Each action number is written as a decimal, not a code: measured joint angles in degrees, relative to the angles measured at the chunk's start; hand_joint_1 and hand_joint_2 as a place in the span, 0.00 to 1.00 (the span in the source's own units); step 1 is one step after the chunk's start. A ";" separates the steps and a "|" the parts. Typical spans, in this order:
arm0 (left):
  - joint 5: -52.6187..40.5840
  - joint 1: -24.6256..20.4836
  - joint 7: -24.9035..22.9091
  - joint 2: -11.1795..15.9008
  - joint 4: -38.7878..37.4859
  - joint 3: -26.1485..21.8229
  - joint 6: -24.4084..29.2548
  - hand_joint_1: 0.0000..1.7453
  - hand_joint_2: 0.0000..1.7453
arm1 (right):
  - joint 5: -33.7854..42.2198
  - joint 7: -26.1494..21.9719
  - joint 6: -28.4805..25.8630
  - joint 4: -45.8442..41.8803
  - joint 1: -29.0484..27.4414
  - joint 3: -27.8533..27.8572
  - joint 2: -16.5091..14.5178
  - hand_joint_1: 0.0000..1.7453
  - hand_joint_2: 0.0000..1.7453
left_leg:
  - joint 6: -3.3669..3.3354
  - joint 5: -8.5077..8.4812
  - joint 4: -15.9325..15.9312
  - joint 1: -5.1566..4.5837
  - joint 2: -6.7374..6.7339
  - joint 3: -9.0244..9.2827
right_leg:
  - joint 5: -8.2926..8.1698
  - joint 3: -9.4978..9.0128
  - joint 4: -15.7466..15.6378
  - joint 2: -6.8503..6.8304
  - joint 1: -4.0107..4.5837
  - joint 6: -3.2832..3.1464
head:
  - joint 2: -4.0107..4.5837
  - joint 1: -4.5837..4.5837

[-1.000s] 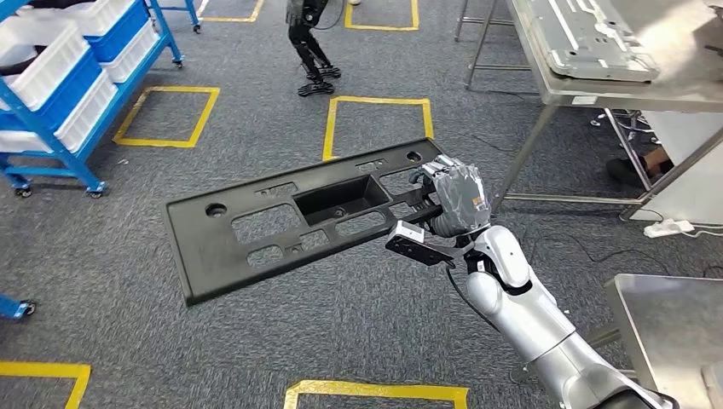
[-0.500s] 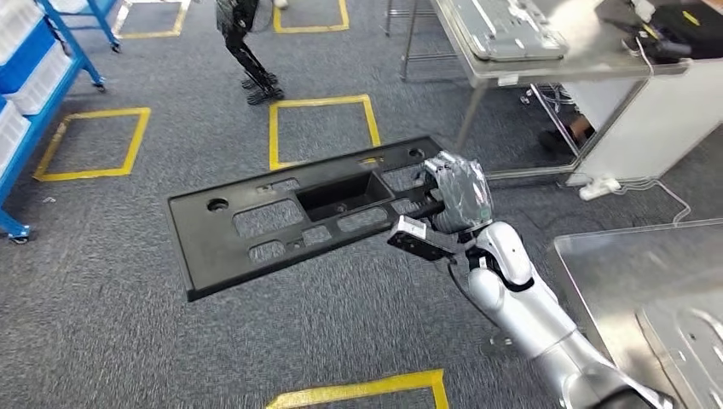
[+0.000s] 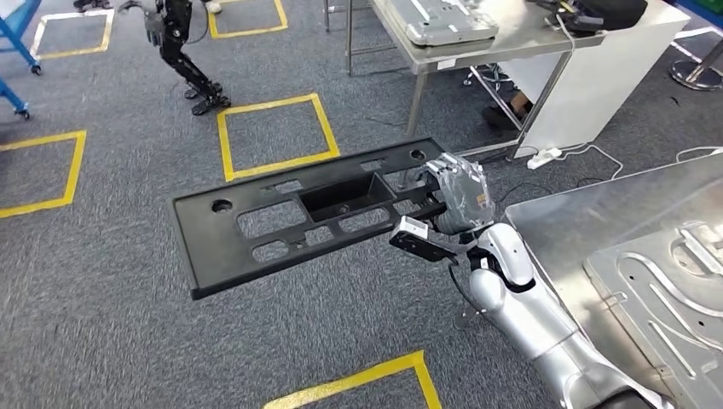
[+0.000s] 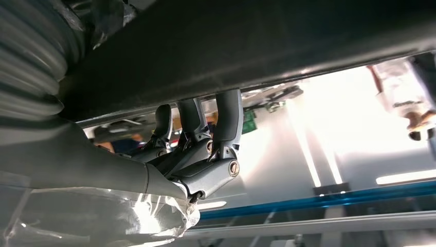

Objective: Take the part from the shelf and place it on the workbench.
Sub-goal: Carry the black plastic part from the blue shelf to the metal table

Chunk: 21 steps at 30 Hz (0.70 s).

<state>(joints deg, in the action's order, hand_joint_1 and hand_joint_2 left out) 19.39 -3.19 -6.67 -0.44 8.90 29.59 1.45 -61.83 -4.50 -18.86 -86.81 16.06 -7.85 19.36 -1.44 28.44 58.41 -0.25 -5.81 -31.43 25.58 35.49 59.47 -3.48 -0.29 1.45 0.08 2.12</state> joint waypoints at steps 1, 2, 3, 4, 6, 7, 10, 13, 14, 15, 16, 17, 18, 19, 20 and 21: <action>0.02 -0.06 -0.04 0.01 0.00 0.00 0.07 0.00 1.00 | 0.17 0.04 -0.08 -0.10 -0.05 0.15 0.18 1.00 1.00 | 0.26 0.11 -0.05 0.01 -0.55 0.18 | -0.09 0.08 -0.09 0.77 0.00 -0.36 | 0.01 -0.01; 0.05 -0.14 -0.06 0.01 0.00 0.00 0.14 0.00 1.00 | 0.41 0.08 -0.16 -0.29 -0.15 0.39 0.41 1.00 1.00 | 0.57 0.37 0.07 0.09 -0.62 0.29 | -0.17 0.02 -0.23 1.37 -0.12 -0.70 | 0.00 0.00; 0.09 -0.18 -0.06 0.03 0.00 0.00 0.20 0.00 1.00 | 0.71 0.11 -0.26 -0.56 -0.21 0.78 0.66 1.00 1.00 | 0.85 1.01 0.76 0.20 0.14 0.14 | -0.28 -0.10 -0.43 1.97 -0.27 -1.10 | -0.01 0.00; 0.14 -0.16 -0.06 0.05 0.00 0.00 0.23 0.00 1.00 | 1.00 0.14 -0.34 -0.84 -0.22 1.18 0.88 1.00 1.00 | 1.09 2.20 2.48 0.34 1.42 -0.52 | -0.39 -0.23 -0.64 2.53 -0.45 -1.51 | -0.01 -0.01; 0.21 -0.02 -0.06 0.08 0.00 0.00 0.26 0.00 1.00 | 1.42 0.10 -0.48 -1.19 -0.18 1.79 1.10 1.00 1.00 | 1.33 5.81 9.20 0.55 4.36 -3.57 | -0.45 -0.33 -0.78 3.71 -0.51 -2.08 | -0.02 -0.03; 0.26 0.05 -0.07 0.07 0.00 0.00 0.26 0.00 1.00 | 1.55 0.08 -0.49 -1.24 -0.20 1.88 1.12 1.00 1.00 | 1.38 7.37 13.09 0.59 4.99 -5.48 | -0.44 -0.31 -0.75 4.42 -0.43 -2.20 | -0.01 -0.03; 0.38 0.12 -0.07 0.07 0.00 0.00 0.28 0.00 1.00 | 1.75 0.02 -0.50 -1.28 -0.36 2.04 1.14 1.00 1.00 | 1.18 5.84 14.91 0.59 5.55 -6.93 | -0.38 -0.34 -0.47 6.96 -0.25 -2.23 | 0.00 -0.03; 0.39 0.21 -0.10 0.15 -0.01 0.00 0.31 0.00 1.00 | 1.81 0.02 -0.53 -1.44 -0.39 2.40 1.18 1.00 1.00 | 0.56 0.19 4.04 0.75 8.89 -2.40 | -0.22 -0.07 0.07 9.35 -0.36 -1.77 | -0.01 -0.02; 0.39 0.23 -0.14 0.19 -0.02 0.00 0.30 0.00 1.00 | 1.85 0.03 -0.60 -1.53 -0.43 2.57 1.23 1.00 1.00 | 0.40 -0.44 1.96 0.75 10.03 -1.53 | -0.25 0.18 0.21 10.01 -0.49 -1.43 | -0.01 -0.01; 0.40 0.20 -0.20 0.22 -0.02 0.00 0.26 0.00 1.00 | 1.87 0.05 -0.68 -1.59 -0.56 2.75 1.35 1.00 1.00 | 0.24 -0.42 1.25 0.71 10.67 -1.24 | -0.37 0.45 0.24 10.64 -0.67 -1.03 | -0.01 0.00; 0.43 0.10 -0.29 0.22 -0.02 0.00 0.22 0.00 1.00 | 1.87 0.08 -0.77 -1.63 -0.76 2.96 1.60 1.00 1.00 | 0.09 -0.50 1.04 0.61 10.33 -1.16 | -0.57 0.64 0.16 11.30 -0.83 -0.57 | -0.01 0.00; 0.47 -0.03 -0.39 0.18 -0.02 0.00 0.19 0.00 1.00 | 1.86 0.12 -0.84 -1.68 -1.03 3.27 2.04 1.00 1.00 | -0.25 -0.72 0.77 0.60 9.70 -1.03 | -0.70 0.73 0.00 11.76 -0.99 -0.16 | -0.01 -0.01; 0.52 -0.11 -0.52 0.14 -0.01 0.00 0.17 0.00 1.00 | 1.86 0.14 -0.86 -1.72 -1.26 3.69 2.56 1.00 1.00 | -0.66 -0.98 0.34 0.63 8.99 -0.82 | -0.52 0.88 0.19 11.22 -0.95 0.12 | 0.00 0.01; 0.57 -0.09 -0.68 0.09 -0.01 0.00 0.17 0.00 1.00 | 1.90 0.14 -0.83 -1.75 -1.35 4.19 3.13 1.00 1.00 | -1.05 -1.26 -0.17 0.67 8.23 -0.60 | 0.19 1.36 1.17 9.86 -0.80 0.30 | 0.00 0.06; 0.62 0.02 -0.86 0.05 0.00 -0.01 0.18 0.00 1.00 | 2.03 0.14 -0.76 -1.77 -1.32 4.76 3.63 1.00 1.00 | -1.38 -1.48 -0.63 0.71 7.41 -0.43 | 1.54 2.42 3.40 7.97 -0.64 0.43 | -0.01 0.10; 0.65 0.18 -1.05 0.06 0.00 -0.01 0.19 0.00 1.00 | 2.25 0.13 -0.66 -1.77 -1.27 5.26 3.96 1.00 1.00 | -1.55 -1.53 -0.80 0.58 6.61 -0.36 | 3.29 4.00 6.71 5.93 -0.55 0.53 | 0.00 0.15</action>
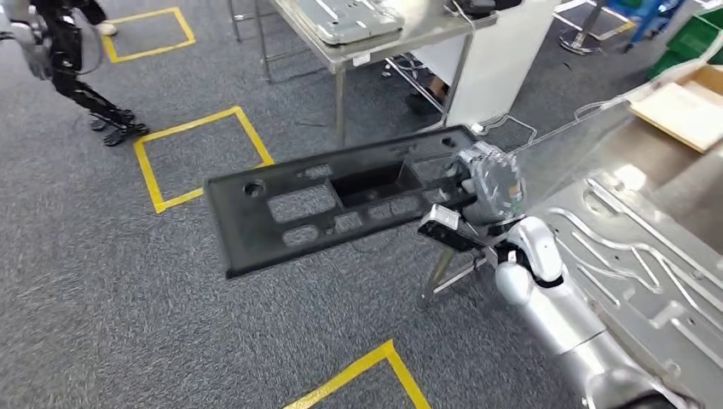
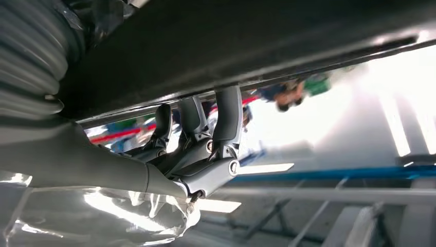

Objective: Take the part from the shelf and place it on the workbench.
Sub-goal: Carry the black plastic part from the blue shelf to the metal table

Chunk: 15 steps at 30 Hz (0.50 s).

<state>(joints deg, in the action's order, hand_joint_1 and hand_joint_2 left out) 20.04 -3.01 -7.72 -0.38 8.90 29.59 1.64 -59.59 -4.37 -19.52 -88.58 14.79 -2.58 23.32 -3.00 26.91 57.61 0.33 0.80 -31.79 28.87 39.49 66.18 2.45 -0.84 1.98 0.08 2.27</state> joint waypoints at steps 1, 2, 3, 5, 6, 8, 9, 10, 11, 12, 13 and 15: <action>0.02 0.15 -0.16 0.01 0.00 0.00 0.02 0.00 1.00 | 0.28 -0.02 0.14 0.02 0.06 0.40 0.26 1.00 1.00 | -0.09 0.02 -0.03 -0.09 -0.78 -0.02 | 1.67 1.81 3.71 -1.23 -0.01 0.13 | -0.01 0.02; 0.03 0.25 -0.31 0.02 0.00 0.00 0.04 0.00 1.00 | 0.55 -0.05 0.26 0.05 0.06 0.72 0.41 1.00 1.00 | -0.11 0.09 -0.01 -0.18 -1.61 -0.04 | 2.69 3.28 6.75 -1.82 -0.08 0.28 | -0.01 0.03; 0.03 0.29 -0.41 0.02 0.00 0.01 0.07 0.00 1.00 | 0.74 -0.10 0.38 0.07 0.03 0.95 0.55 1.00 1.00 | -0.11 0.18 0.01 -0.23 -2.40 -0.04 | 2.73 3.87 8.04 -2.09 -0.15 0.38 | -0.01 0.02; 0.09 0.18 -0.49 -0.03 0.00 0.01 0.08 0.00 1.00 | 0.87 -0.21 0.53 0.09 0.07 1.33 0.89 1.00 1.00 | 0.01 0.43 0.13 -0.25 -3.88 0.05 | 0.04 1.60 4.08 -2.78 -0.17 0.43 | -0.01 0.03; 0.14 0.09 -0.49 -0.07 0.00 0.01 0.08 0.00 1.00 | 0.88 -0.25 0.57 0.07 0.19 1.50 1.11 1.00 1.00 | 0.19 0.61 0.24 -0.26 -4.56 0.15 | -1.51 -0.63 -0.10 -3.89 -0.09 0.36 | 0.00 0.03; 0.30 -0.04 -0.41 -0.13 0.00 0.00 0.08 0.00 1.00 | 0.90 -0.31 0.62 0.03 0.47 1.82 1.50 1.00 1.00 | 0.70 1.02 0.49 -0.51 -5.69 0.35 | -3.38 -3.89 -6.21 -5.96 0.34 -0.15 | 0.00 0.02; 0.36 -0.11 -0.35 -0.13 0.00 0.00 0.08 0.00 1.00 | 0.92 -0.28 0.64 0.03 0.59 1.95 1.71 1.00 1.00 | 0.98 1.17 0.51 -0.63 -6.19 0.46 | -3.42 -4.34 -7.22 -6.36 0.57 -0.47 | 0.00 0.02; 0.42 -0.18 -0.31 -0.14 0.00 0.00 0.08 0.00 1.00 | 0.95 -0.26 0.66 0.04 0.61 2.11 1.94 1.00 1.00 | 1.23 1.27 0.48 -0.73 -6.69 0.61 | -3.49 -4.28 -7.17 -5.93 0.74 -0.78 | 0.00 0.02; 0.44 -0.28 -0.27 -0.15 0.00 0.00 0.08 0.00 1.00 | 0.97 -0.23 0.67 0.04 0.61 2.31 2.22 1.00 1.00 | 1.53 1.42 0.43 -0.74 -7.18 0.79 | -3.53 -4.28 -7.24 -5.19 0.65 -1.09 | 0.00 0.02; 0.45 -0.37 -0.26 -0.16 0.00 0.01 0.08 0.00 1.00 | 0.98 -0.20 0.67 0.04 0.59 2.62 2.50 1.00 1.00 | 1.86 1.80 0.71 -0.67 -6.92 0.86 | -3.63 -4.39 -7.44 -4.57 0.50 -1.39 | 0.00 0.03; 0.48 -0.38 -0.24 -0.16 0.00 0.01 0.08 0.00 1.00 | 0.99 -0.20 0.67 0.04 0.63 2.94 2.70 1.00 1.00 | 2.15 2.58 1.70 -0.58 -5.95 0.55 | -3.75 -4.50 -7.65 -4.00 0.32 -1.76 | 0.01 0.01; 0.51 -0.30 -0.21 -0.17 0.00 0.01 0.08 0.00 1.00 | 1.11 -0.19 0.66 0.03 0.73 3.44 2.91 1.00 1.00 | 2.55 5.71 7.21 -0.33 -2.89 -1.97 | -3.92 -4.65 -7.90 -2.85 0.12 -2.35 | -0.01 0.00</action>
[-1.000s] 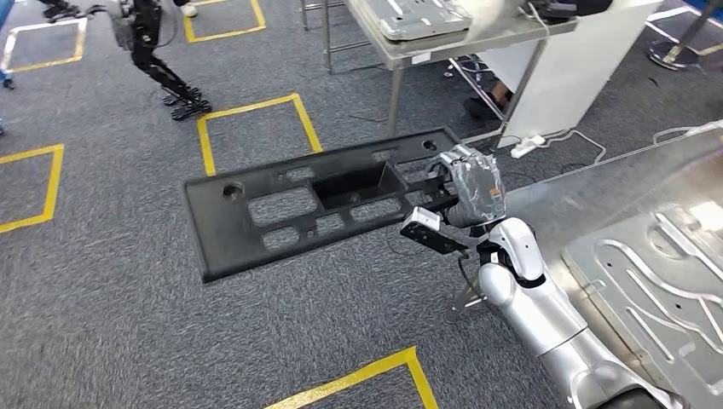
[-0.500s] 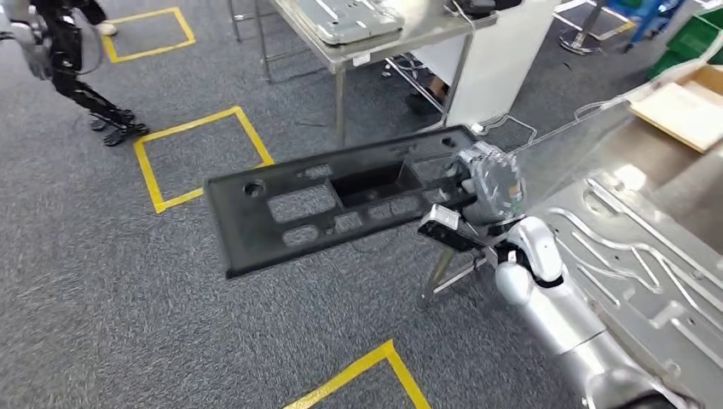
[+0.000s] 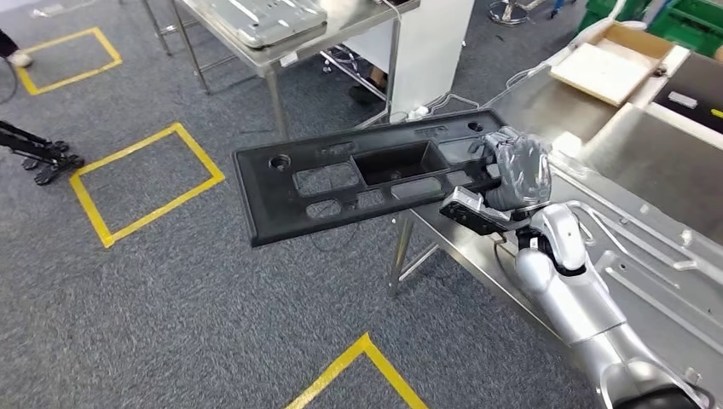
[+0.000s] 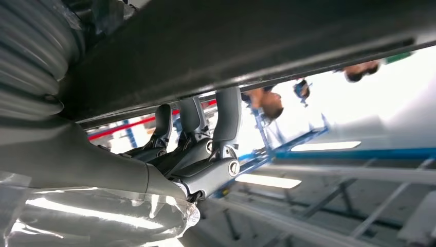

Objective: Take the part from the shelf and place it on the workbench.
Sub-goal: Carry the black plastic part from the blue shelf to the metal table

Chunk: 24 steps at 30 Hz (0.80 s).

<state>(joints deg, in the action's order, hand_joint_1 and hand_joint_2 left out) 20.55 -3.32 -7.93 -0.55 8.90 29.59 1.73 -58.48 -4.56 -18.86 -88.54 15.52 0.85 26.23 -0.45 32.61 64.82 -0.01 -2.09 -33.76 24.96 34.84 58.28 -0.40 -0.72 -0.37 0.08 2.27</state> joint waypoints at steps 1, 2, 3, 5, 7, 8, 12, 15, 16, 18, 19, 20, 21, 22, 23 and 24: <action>0.01 0.07 0.02 -0.01 0.00 0.00 -0.02 0.00 1.00 | 0.13 0.00 0.00 0.02 0.04 0.09 0.01 1.00 1.00 | 0.05 1.78 4.10 0.04 0.98 -2.05 | -0.01 0.06 0.05 0.64 0.04 -0.20 | -0.01 -0.01; 0.02 0.13 0.01 -0.03 0.00 0.00 -0.03 0.00 1.00 | 0.26 0.00 0.01 0.03 0.02 0.11 0.01 1.00 1.00 | 0.06 3.02 7.84 0.05 1.43 -3.99 | 0.01 0.12 0.14 1.39 0.11 -0.28 | -0.01 -0.01; 0.03 0.17 0.02 -0.05 0.00 0.00 -0.04 0.00 1.00 | 0.37 -0.01 0.01 0.06 -0.03 0.14 0.00 1.00 1.00 | 0.00 3.23 10.00 0.05 1.58 -5.25 | 0.04 0.15 0.25 2.17 0.19 -0.33 | -0.01 -0.01; 0.04 0.24 0.00 -0.08 0.00 0.00 -0.04 0.00 1.00 | 0.46 -0.01 0.02 0.12 -0.11 0.19 -0.01 1.00 1.00 | -0.37 0.35 7.61 0.05 1.96 -4.67 | 0.08 0.15 0.48 3.86 0.29 -0.36 | 0.00 -0.01; 0.04 0.29 0.00 -0.02 -0.01 0.00 -0.01 0.00 1.00 | 0.51 -0.01 -0.01 0.15 -0.34 0.39 -0.01 1.00 1.00 | -0.98 -3.81 -0.24 0.07 4.16 -1.39 | 0.12 0.21 0.67 5.38 0.36 -0.25 | 0.00 -0.01; 0.06 0.31 0.00 0.02 -0.01 0.00 0.02 0.00 1.00 | 0.54 -0.01 -0.04 0.14 -0.60 0.60 -0.01 1.00 1.00 | -1.20 -4.98 -3.30 0.08 5.24 -0.05 | 0.11 0.32 0.77 6.07 0.35 -0.05 | 0.00 -0.01; 0.46 -0.01 0.22 -0.01 0.00 -0.02 -0.18 0.00 1.00 | 0.67 -0.01 -0.23 0.01 -2.59 2.07 0.03 1.00 1.00 | -1.91 -5.78 -6.36 0.03 4.79 1.35 | -0.14 0.80 0.72 7.82 0.01 1.42 | 0.00 0.01; 0.54 0.11 0.55 -0.21 0.00 -0.02 -0.48 0.00 1.00 | 0.70 -0.08 -0.36 -0.16 -3.69 3.41 0.15 1.00 1.00 | -2.83 -6.42 -7.60 0.19 2.63 1.83 | 2.95 3.13 5.51 3.60 0.19 1.98 | 0.00 0.20; 0.54 0.24 0.60 -0.21 0.00 -0.02 -0.50 0.00 1.00 | 0.70 -0.10 -0.39 -0.19 -3.88 3.68 0.14 1.00 1.00 | -2.95 -6.42 -7.70 0.16 1.98 1.84 | 4.73 4.81 8.94 2.16 0.16 2.16 | 0.01 0.26; 0.54 0.37 0.63 -0.22 0.00 -0.02 -0.55 0.00 1.00 | 0.72 -0.12 -0.42 -0.19 -4.57 3.99 0.01 1.00 1.00 | -2.94 -6.25 -7.66 0.12 0.53 1.80 | 6.83 7.67 14.84 0.93 -0.24 2.59 | 0.01 0.25; 0.54 0.37 0.66 -0.26 0.00 -0.02 -0.57 0.00 1.00 | 0.72 -0.12 -0.42 -0.18 -4.91 4.10 -0.03 1.00 1.00 | -2.85 -6.12 -7.61 0.14 -0.20 1.82 | 6.43 7.86 15.30 0.67 -0.46 2.81 | 0.00 0.26; 0.54 0.35 0.69 -0.33 0.00 -0.02 -0.60 0.00 1.00 | 0.72 -0.12 -0.42 -0.18 -5.14 4.17 -0.05 1.00 1.00 | -2.70 -5.95 -7.50 0.20 -0.91 1.87 | 5.07 6.90 13.55 0.32 -0.65 3.01 | -0.01 0.26; 0.54 0.33 0.72 -0.40 0.00 -0.02 -0.61 0.00 1.00 | 0.71 -0.13 -0.43 -0.20 -5.23 4.23 -0.05 1.00 1.00 | -2.48 -5.71 -7.32 0.25 -1.57 1.96 | 3.11 4.93 9.92 -0.46 -0.79 3.18 | -0.01 0.26; 0.54 0.32 0.77 -0.44 0.00 -0.02 -0.61 0.00 1.00 | 0.71 -0.13 -0.43 -0.21 -5.24 4.30 -0.07 1.00 1.00 | -2.17 -5.42 -7.10 0.20 -2.17 2.04 | 1.74 2.92 6.15 -1.83 -0.67 3.20 | -0.01 0.26; 0.53 0.30 0.82 -0.46 0.00 -0.02 -0.61 0.00 1.00 | 0.72 -0.14 -0.45 -0.24 -5.26 4.42 -0.10 1.00 1.00 | -1.80 -5.10 -6.82 0.09 -2.72 2.13 | 0.78 1.37 3.14 -2.87 -0.52 3.03 | 0.00 0.25; 0.52 0.25 0.88 -0.46 0.00 -0.02 -0.61 0.00 1.00 | 0.72 -0.14 -0.47 -0.27 -5.36 4.57 -0.13 1.00 1.00 | -1.45 -4.82 -6.60 -0.07 -3.22 2.25 | 0.44 0.54 1.41 -3.59 -0.32 2.76 | 0.00 0.24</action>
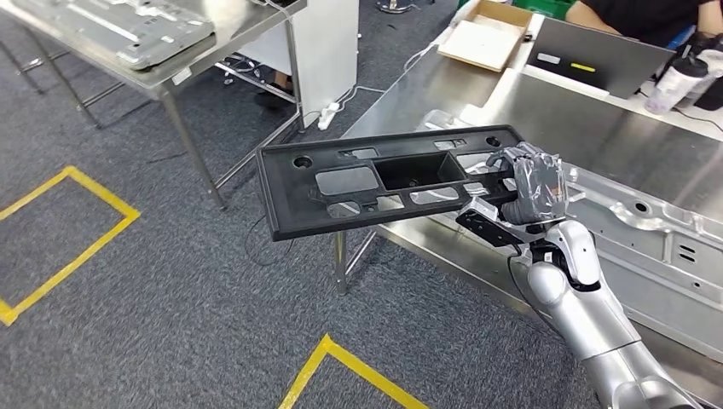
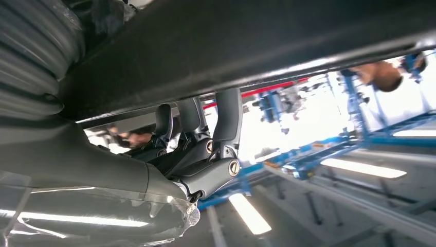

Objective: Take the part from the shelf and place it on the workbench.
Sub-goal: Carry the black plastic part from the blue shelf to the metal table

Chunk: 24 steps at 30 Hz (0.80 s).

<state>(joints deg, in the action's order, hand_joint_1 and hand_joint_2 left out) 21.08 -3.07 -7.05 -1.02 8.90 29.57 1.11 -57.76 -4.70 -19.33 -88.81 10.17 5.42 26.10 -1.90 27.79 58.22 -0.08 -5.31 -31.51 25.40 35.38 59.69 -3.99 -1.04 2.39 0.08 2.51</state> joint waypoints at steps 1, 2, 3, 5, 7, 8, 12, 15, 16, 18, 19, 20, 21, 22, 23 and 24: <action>-0.01 -0.08 0.08 0.01 0.00 0.00 0.00 0.00 1.00 | 0.00 0.00 -0.03 -0.02 -0.15 0.22 -0.03 1.00 1.00 | 0.34 0.20 0.06 -0.16 -0.52 0.14 | 0.22 -0.08 -0.38 -0.08 0.24 -0.38 | 0.00 -0.01; -0.01 -0.17 0.13 -0.03 0.00 0.01 0.00 0.00 1.00 | 0.00 -0.01 -0.08 -0.05 -0.35 0.50 -0.04 1.00 1.00 | 0.63 0.36 0.06 -0.21 -1.07 0.34 | 0.15 0.02 -0.39 0.64 0.28 -0.76 | -0.01 -0.02; -0.02 -0.26 0.18 -0.05 0.00 0.01 0.00 0.00 1.00 | -0.01 -0.07 -0.13 -0.08 -0.54 0.80 -0.04 1.00 1.00 | 0.97 0.61 0.05 -0.17 -1.46 0.51 | 0.14 -0.03 -0.43 1.29 0.17 -1.13 | -0.01 -0.01; -0.05 -0.28 0.25 -0.09 0.00 0.02 0.00 0.00 1.00 | -0.01 -0.25 -0.26 -0.20 -0.79 1.36 -0.03 1.00 1.00 | 1.57 2.20 1.89 0.08 0.14 0.06 | 0.05 -0.25 -0.66 2.56 -0.09 -1.93 | -0.01 -0.03; -0.07 -0.18 0.31 -0.13 0.00 0.02 -0.01 0.00 1.00 | -0.08 -0.45 -0.33 -0.26 -0.99 1.63 -0.07 1.00 1.00 | 1.81 5.60 8.22 0.32 3.29 -2.79 | 0.04 -0.36 -0.78 3.82 -0.14 -2.57 | 0.00 -0.06; -0.07 -0.11 0.34 -0.17 0.00 0.03 -0.03 0.00 1.00 | -0.15 -0.52 -0.32 -0.23 -1.11 1.75 -0.13 1.00 1.00 | 1.79 7.26 12.24 0.35 4.20 -4.82 | 0.05 -0.34 -0.75 4.51 -0.03 -2.76 | 0.00 -0.06; -0.09 0.02 0.43 -0.33 0.00 0.05 -0.09 0.00 1.00 | -0.65 -0.57 -0.23 -0.05 -1.64 2.37 -0.29 1.00 1.00 | 0.99 4.50 12.86 0.23 5.25 -6.20 | 0.11 -0.36 -0.49 7.84 0.51 -2.94 | 0.00 -0.05; -0.09 0.07 0.49 -0.33 0.00 0.08 -0.07 0.00 1.00 | -1.15 -0.34 0.32 0.16 -1.55 2.95 -0.28 1.00 1.00 | -0.13 -0.23 2.68 0.15 8.73 -2.03 | 0.10 -0.09 -0.25 10.12 0.53 -2.62 | 0.00 -0.05; -0.09 -0.01 0.51 -0.35 0.00 0.10 -0.06 0.00 1.00 | -1.34 -0.16 0.67 0.34 -1.51 3.16 -0.25 1.00 1.00 | -0.31 -0.45 1.34 0.09 9.44 -1.44 | 0.03 0.08 -0.26 10.78 0.38 -2.29 | 0.00 -0.04; -0.09 -0.28 0.56 -0.52 0.00 0.16 -0.06 0.00 1.00 | -1.78 0.22 1.27 0.79 -1.53 3.61 0.03 1.00 1.00 | -0.55 -0.62 0.61 0.03 8.61 -1.02 | -0.24 0.31 -0.38 11.98 0.12 -1.43 | 0.00 -0.06; -0.08 -0.43 0.58 -0.66 0.00 0.19 -0.06 0.00 1.00 | -1.96 0.36 1.42 0.97 -1.61 3.83 0.22 1.00 1.00 | -0.77 -0.87 0.12 0.08 7.96 -0.80 | -0.11 0.55 0.00 11.54 0.18 -1.09 | -0.01 -0.04; -0.08 -0.43 0.60 -0.77 0.00 0.23 -0.06 0.00 1.00 | -2.07 0.38 1.50 1.16 -1.56 4.03 0.48 1.00 1.00 | -1.06 -1.16 -0.41 0.18 7.25 -0.53 | 0.53 1.08 1.15 10.28 0.33 -0.84 | -0.01 0.07; -0.08 -0.36 0.62 -0.87 0.00 0.26 -0.04 0.00 1.00 | -2.10 0.38 1.55 1.31 -1.41 4.17 0.68 1.00 1.00 | -1.30 -1.37 -0.87 0.29 6.46 -0.29 | 1.78 2.08 3.37 8.55 0.50 -0.63 | -0.01 0.18; -0.08 -0.24 0.62 -0.89 0.00 0.30 -0.03 0.00 1.00 | -2.10 0.38 1.59 1.46 -1.28 4.24 0.77 1.00 1.00 | -1.48 -1.40 -1.05 0.25 5.69 -0.13 | 3.51 3.63 6.56 6.58 0.47 -0.46 | -0.01 0.30; -0.08 -0.10 0.63 -0.89 0.00 0.33 -0.01 0.00 1.00 | -2.10 0.37 1.63 1.63 -1.15 4.30 0.85 1.00 1.00 | -1.58 -1.35 -1.11 0.22 4.95 -0.09 | 5.27 5.34 10.13 5.39 0.32 -0.25 | -0.01 0.40; -0.08 -0.02 0.62 -0.90 0.00 0.37 -0.01 0.00 1.00 | -2.09 0.37 1.64 1.79 -1.14 4.30 0.85 1.00 1.00 | -1.57 -1.25 -1.10 0.22 4.21 -0.07 | 6.43 6.85 13.14 4.80 0.09 0.00 | -0.01 0.41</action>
<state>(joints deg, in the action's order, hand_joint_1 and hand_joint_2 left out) 21.00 -3.09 -6.43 -1.92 8.90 29.94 1.11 -59.85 -4.33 -17.69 -87.02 9.03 9.73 26.95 -3.47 26.54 57.13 0.14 -1.10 -31.58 31.83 42.23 72.83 0.81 -0.95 2.40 0.07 2.92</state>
